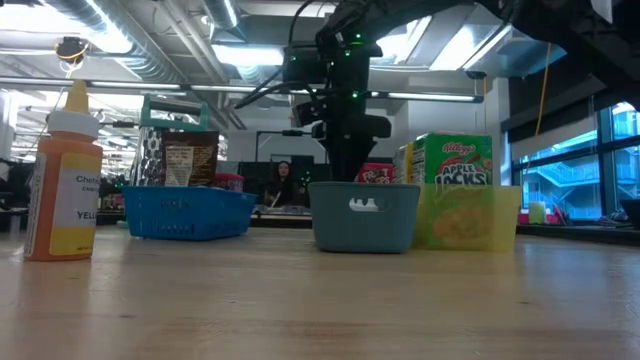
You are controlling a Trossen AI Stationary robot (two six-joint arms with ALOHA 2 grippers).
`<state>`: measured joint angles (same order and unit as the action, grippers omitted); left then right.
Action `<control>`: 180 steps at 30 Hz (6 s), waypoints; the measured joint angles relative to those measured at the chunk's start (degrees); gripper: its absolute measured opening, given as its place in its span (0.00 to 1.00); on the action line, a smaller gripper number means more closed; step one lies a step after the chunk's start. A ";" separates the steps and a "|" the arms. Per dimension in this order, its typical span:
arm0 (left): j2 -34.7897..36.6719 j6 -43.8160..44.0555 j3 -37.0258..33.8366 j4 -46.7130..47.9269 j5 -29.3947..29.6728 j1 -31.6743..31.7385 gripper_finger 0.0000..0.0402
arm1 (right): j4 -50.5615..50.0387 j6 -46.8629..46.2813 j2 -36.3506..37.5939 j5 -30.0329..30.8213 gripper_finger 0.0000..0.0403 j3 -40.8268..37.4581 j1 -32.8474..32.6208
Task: Pick & Place Kitchen Items
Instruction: Put the small black food coloring into the green bin
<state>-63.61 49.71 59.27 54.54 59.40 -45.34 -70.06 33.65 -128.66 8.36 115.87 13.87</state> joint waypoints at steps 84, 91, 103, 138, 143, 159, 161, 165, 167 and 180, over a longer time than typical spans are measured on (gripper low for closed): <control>0.00 0.53 0.00 -0.04 -0.17 0.02 0.63 | -0.46 -3.39 -4.09 -3.02 0.55 -0.02 2.69; -0.02 0.53 0.00 -0.04 -0.46 0.02 0.63 | -1.35 -3.46 -4.09 -3.02 0.55 -0.02 2.69; -0.02 0.53 0.00 -0.05 -0.57 0.00 0.63 | -1.81 -4.78 -4.09 -2.82 0.55 -0.02 2.56; -0.02 0.07 0.00 -0.04 -0.83 0.02 0.63 | 0.01 -4.26 -7.39 -2.51 0.50 0.00 2.78; -0.02 0.07 0.00 -0.04 -0.83 0.00 0.63 | 0.07 -4.26 -7.39 -2.49 0.40 0.00 2.78; -0.02 0.09 0.00 -0.04 -0.83 0.00 0.63 | 0.45 -4.26 -7.32 -2.33 0.20 0.00 2.75; -0.02 0.09 0.00 -0.04 -0.81 0.02 0.63 | 0.80 -4.27 -7.32 -1.62 0.19 0.00 2.56; -0.02 0.07 0.00 -0.04 -0.81 0.02 0.63 | 0.70 -4.28 -7.32 1.66 0.18 0.00 1.97; -0.02 0.07 0.00 -0.04 -0.81 0.00 0.63 | 0.68 -4.38 -7.30 2.91 0.18 0.00 1.65; -0.02 0.07 0.00 -0.04 -1.11 0.00 0.63 | -2.31 -5.57 -5.99 9.48 0.17 2.58 -0.88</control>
<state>-63.64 49.78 59.27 54.50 58.28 -45.34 -72.38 28.07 -134.65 17.84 118.45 12.98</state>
